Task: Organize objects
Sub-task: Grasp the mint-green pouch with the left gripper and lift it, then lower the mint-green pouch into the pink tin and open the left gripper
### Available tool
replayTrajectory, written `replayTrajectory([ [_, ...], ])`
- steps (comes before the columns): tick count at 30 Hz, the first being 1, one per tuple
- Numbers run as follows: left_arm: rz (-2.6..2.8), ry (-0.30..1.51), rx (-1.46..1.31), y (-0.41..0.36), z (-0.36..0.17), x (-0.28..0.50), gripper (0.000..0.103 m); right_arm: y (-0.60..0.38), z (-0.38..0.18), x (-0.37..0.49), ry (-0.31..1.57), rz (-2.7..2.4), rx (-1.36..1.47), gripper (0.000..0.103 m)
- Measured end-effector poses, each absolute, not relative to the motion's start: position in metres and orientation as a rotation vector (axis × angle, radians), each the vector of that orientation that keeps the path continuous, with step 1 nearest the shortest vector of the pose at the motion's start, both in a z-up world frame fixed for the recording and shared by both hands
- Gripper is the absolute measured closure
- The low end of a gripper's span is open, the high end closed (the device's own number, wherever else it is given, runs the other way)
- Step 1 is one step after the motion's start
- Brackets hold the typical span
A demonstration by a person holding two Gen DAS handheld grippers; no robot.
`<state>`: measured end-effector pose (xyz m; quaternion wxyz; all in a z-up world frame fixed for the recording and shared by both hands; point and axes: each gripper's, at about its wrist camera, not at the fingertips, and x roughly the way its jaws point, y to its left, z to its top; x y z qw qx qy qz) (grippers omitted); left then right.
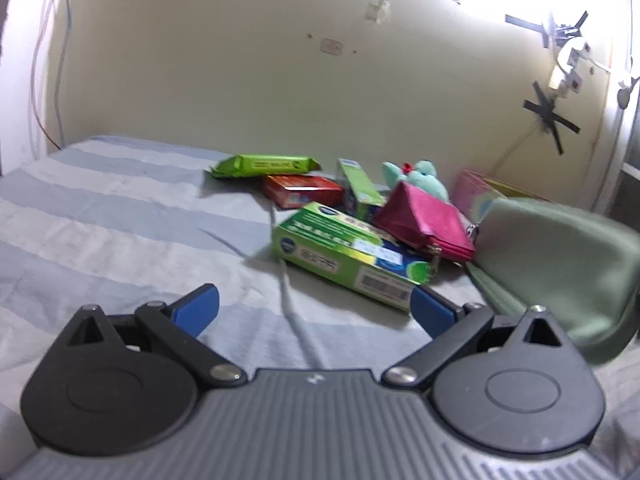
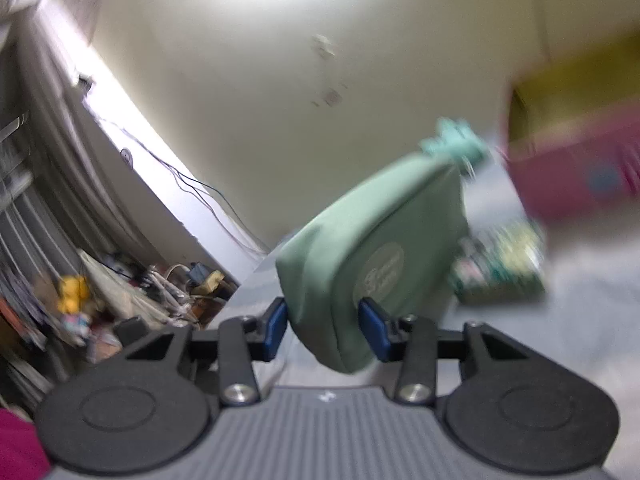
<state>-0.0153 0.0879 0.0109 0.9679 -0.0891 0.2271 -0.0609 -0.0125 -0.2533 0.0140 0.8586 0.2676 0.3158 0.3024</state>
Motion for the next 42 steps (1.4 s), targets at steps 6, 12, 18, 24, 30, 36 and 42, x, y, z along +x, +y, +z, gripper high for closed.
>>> replayTrajectory([
  [6,-0.221,0.531,-0.271,0.071,0.015,-0.017,0.0,-0.239,0.013,-0.013,0.604,0.371,0.301,0.026],
  [12,-0.391,0.551,-0.237,0.035,0.035,-0.016,0.003,-0.239,0.007,-0.034,0.552,0.401,0.19,0.012],
  [18,-0.534,0.716,-0.168,-0.008,0.033,0.004,0.01,-0.249,0.002,-0.047,0.572,0.42,0.175,0.012],
  [24,-0.534,0.869,-0.182,-0.04,0.002,0.034,0.055,-0.239,-0.02,-0.029,0.68,0.531,0.25,0.049],
  [30,-0.549,0.735,-0.239,-0.042,0.043,0.009,0.074,-0.238,0.019,-0.065,0.444,0.531,0.063,0.061],
  [36,-0.619,0.547,-0.101,-0.112,0.111,0.048,0.07,-0.292,0.064,-0.044,0.27,0.34,0.062,0.06],
  [42,-0.595,0.623,-0.006,-0.2,0.084,0.133,0.069,-0.357,0.058,0.023,0.386,0.213,0.227,0.057],
])
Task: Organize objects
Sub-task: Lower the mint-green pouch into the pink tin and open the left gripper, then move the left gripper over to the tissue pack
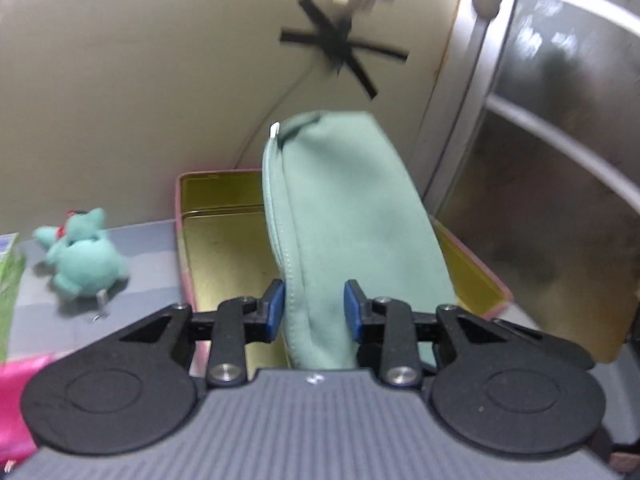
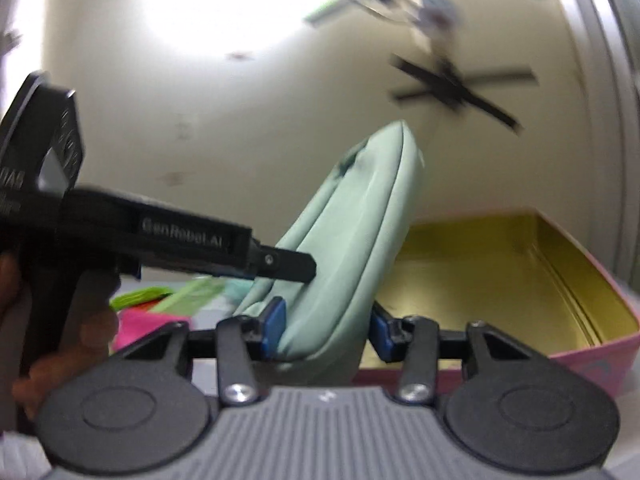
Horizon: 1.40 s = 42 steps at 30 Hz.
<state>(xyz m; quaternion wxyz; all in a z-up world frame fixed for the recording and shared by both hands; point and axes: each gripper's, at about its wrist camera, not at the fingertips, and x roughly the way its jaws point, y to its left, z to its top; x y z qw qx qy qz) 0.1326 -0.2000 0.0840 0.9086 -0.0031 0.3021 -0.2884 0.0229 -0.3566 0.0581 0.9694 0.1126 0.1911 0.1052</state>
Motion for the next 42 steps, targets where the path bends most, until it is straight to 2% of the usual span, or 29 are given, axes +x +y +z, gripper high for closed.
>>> replayTrajectory([
  [2,-0.569,0.621,0.043,-0.215,0.076,0.146,0.069,-0.368,0.06,0.028,0.384,0.148,0.248,0.047],
  [3,-0.537,0.616,0.058,-0.219,0.075,0.148,0.068,-0.37,0.062,0.026,0.372,0.103,0.221,0.034],
  [4,-0.511,0.613,0.065,-0.221,0.074,0.149,0.068,-0.375,0.06,0.025,0.36,0.073,0.2,0.029],
  [9,-0.419,0.552,0.115,-0.211,0.084,0.124,0.057,-0.374,0.066,-0.006,0.276,0.022,0.193,0.03],
  [13,-0.347,0.541,0.17,-0.194,0.088,0.106,0.057,-0.349,0.06,-0.034,0.255,0.058,0.194,0.029],
  [15,-0.319,0.548,0.188,-0.177,0.088,0.094,0.057,-0.335,0.057,-0.044,0.302,0.114,0.208,0.029],
  [22,-0.229,0.612,0.178,-0.133,0.074,0.078,0.057,-0.295,0.028,-0.023,0.557,0.229,0.26,0.036],
  [30,-0.15,0.699,0.113,-0.073,0.047,0.053,0.057,-0.263,0.018,0.009,0.687,0.203,0.226,0.036],
  [31,-0.141,0.705,0.106,-0.067,0.044,0.05,0.057,-0.257,0.016,0.012,0.699,0.206,0.221,0.042],
  [33,-0.116,0.711,0.098,-0.055,0.037,0.046,0.057,-0.252,0.008,0.015,0.71,0.234,0.239,0.047],
  [34,-0.107,0.713,0.098,-0.05,0.034,0.045,0.056,-0.25,0.007,0.018,0.71,0.255,0.257,0.055],
  [35,-0.097,0.718,0.097,-0.045,0.031,0.043,0.056,-0.246,0.006,0.019,0.711,0.27,0.27,0.056],
  [37,-0.077,0.73,0.087,-0.037,0.026,0.043,0.056,-0.238,0.009,0.017,0.717,0.31,0.277,0.067],
  [39,-0.06,0.727,0.08,-0.028,0.024,0.041,0.056,-0.229,0.011,0.008,0.738,0.407,0.293,0.071],
  [42,-0.05,0.721,0.075,-0.019,0.023,0.04,0.055,-0.208,0.017,-0.009,0.768,0.544,0.228,0.072],
])
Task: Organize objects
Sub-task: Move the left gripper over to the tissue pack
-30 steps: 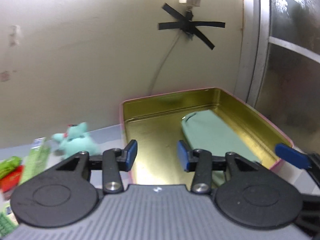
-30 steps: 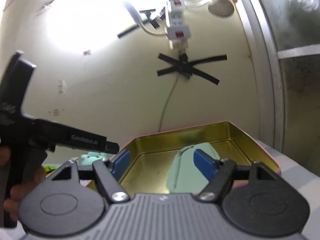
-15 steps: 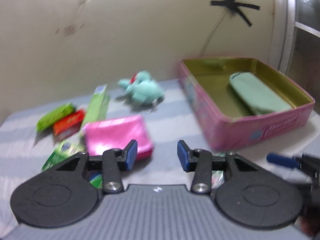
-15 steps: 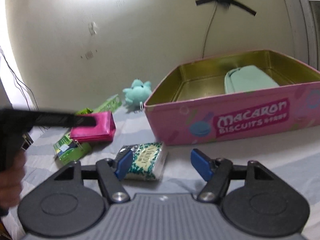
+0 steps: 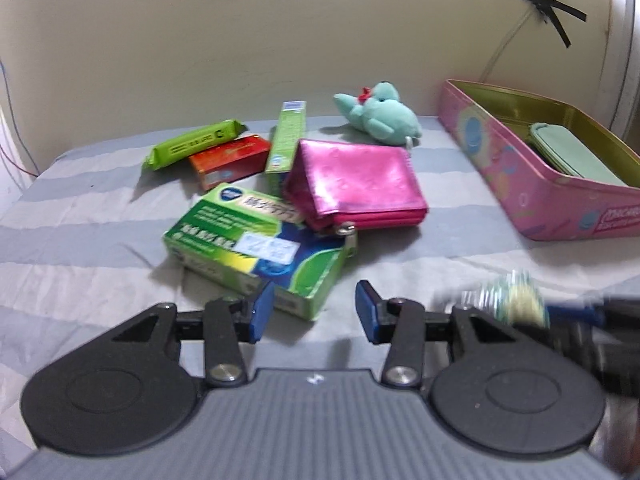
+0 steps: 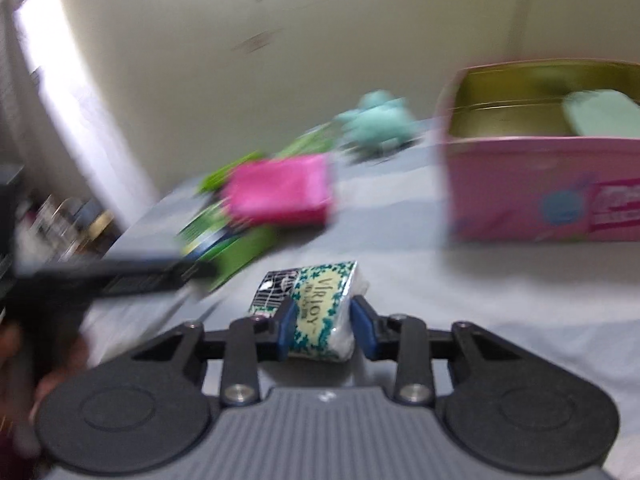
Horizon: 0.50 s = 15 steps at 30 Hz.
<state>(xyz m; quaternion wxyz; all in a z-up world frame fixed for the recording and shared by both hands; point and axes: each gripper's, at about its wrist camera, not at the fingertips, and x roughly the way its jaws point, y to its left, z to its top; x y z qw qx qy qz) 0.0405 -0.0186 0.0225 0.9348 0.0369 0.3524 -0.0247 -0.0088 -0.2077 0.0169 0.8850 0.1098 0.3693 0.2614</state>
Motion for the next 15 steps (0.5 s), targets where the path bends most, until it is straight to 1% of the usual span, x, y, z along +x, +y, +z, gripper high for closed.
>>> replayTrajectory([
  [2,-0.046,0.723,0.068,-0.013,0.02,0.041,0.055,-0.2,0.016,-0.018,0.797,0.647,0.226,0.072],
  [3,-0.046,0.727,0.064,-0.011,0.018,0.042,0.055,-0.197,0.016,-0.021,0.802,0.669,0.216,0.07],
  [5,-0.044,0.736,0.062,-0.009,0.015,0.044,0.055,-0.193,0.018,-0.026,0.766,0.632,0.167,0.062],
  [6,-0.043,0.739,0.061,-0.008,0.013,0.045,0.055,-0.193,0.02,-0.028,0.74,0.595,0.138,0.052],
  [7,-0.042,0.744,0.059,-0.008,0.012,0.045,0.055,-0.195,0.023,-0.027,0.714,0.559,0.113,0.046],
  [9,-0.044,0.749,0.058,-0.007,0.01,0.045,0.055,-0.203,0.029,-0.025,0.679,0.547,0.112,0.045],
  [11,-0.042,0.748,0.063,-0.007,0.009,0.044,0.055,-0.206,0.028,-0.04,0.637,0.559,0.14,0.044],
  [15,-0.039,0.749,0.068,-0.006,0.009,0.043,0.055,-0.205,0.031,-0.057,0.593,0.556,0.107,0.037],
])
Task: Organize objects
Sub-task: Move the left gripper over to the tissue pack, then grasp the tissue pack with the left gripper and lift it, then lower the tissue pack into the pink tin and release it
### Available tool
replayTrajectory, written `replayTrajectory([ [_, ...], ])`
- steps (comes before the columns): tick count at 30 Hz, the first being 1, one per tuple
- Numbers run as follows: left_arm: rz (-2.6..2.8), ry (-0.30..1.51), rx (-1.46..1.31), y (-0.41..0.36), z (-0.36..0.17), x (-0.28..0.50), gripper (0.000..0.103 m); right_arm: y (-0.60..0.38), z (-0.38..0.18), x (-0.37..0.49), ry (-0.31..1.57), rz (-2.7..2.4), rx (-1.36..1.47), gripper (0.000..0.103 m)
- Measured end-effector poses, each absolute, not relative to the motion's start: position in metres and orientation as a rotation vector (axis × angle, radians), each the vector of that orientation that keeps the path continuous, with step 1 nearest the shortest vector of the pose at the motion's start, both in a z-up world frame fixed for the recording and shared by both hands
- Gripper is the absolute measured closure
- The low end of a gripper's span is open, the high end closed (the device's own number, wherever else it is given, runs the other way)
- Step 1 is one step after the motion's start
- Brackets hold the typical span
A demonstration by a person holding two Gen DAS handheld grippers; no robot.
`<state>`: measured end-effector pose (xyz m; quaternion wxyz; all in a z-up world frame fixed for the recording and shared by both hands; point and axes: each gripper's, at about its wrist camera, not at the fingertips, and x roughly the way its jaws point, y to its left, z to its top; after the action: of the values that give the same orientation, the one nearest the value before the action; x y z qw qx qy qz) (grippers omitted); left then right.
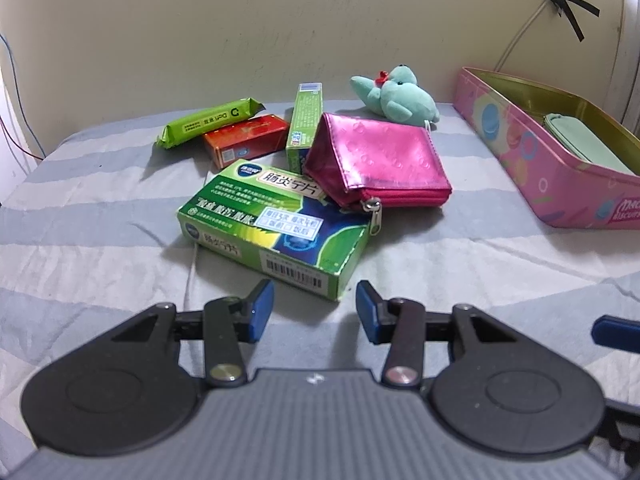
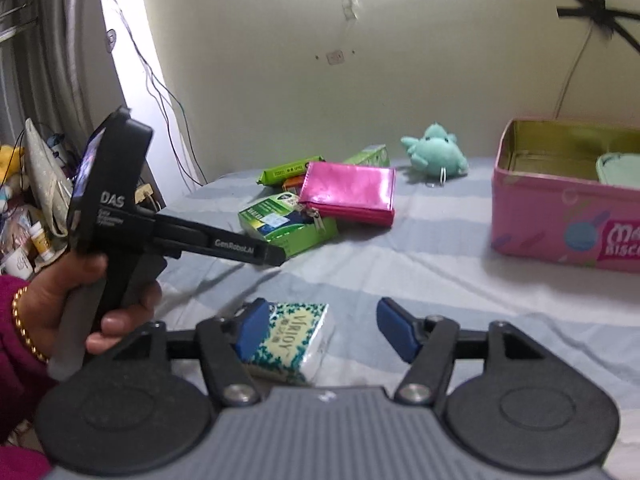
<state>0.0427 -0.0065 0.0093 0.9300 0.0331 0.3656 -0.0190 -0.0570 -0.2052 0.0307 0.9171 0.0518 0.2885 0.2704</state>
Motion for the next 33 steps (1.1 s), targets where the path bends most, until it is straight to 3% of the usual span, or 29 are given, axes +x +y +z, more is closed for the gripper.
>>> replayTrajectory([
  [9,-0.244,0.821,-0.107,0.029,0.027,0.001,0.057,-0.188,0.019,-0.066,0.612,0.629,-0.048,0.029],
  [15,-0.379,0.957,-0.242,0.018,0.005,-0.007,0.063,-0.168,0.007,-0.056,0.648,0.674,-0.136,0.031],
  [16,-0.385,0.942,-0.247,0.013,0.002,-0.007,0.068,-0.165,0.004,-0.054,0.67,0.69,-0.142,0.048],
  [19,-0.364,0.92,-0.227,-0.007,0.005,0.0,0.075,-0.159,0.005,-0.059,0.628,0.649,-0.204,0.056],
  [27,-0.523,0.643,-0.076,-0.097,0.089,0.038,0.076,-0.227,0.057,-0.041,0.345,0.34,-0.207,0.056],
  [33,-0.587,0.562,-0.009,-0.188,0.091,0.105,0.076,-0.292,0.058,0.019,0.367,0.164,-0.078,0.056],
])
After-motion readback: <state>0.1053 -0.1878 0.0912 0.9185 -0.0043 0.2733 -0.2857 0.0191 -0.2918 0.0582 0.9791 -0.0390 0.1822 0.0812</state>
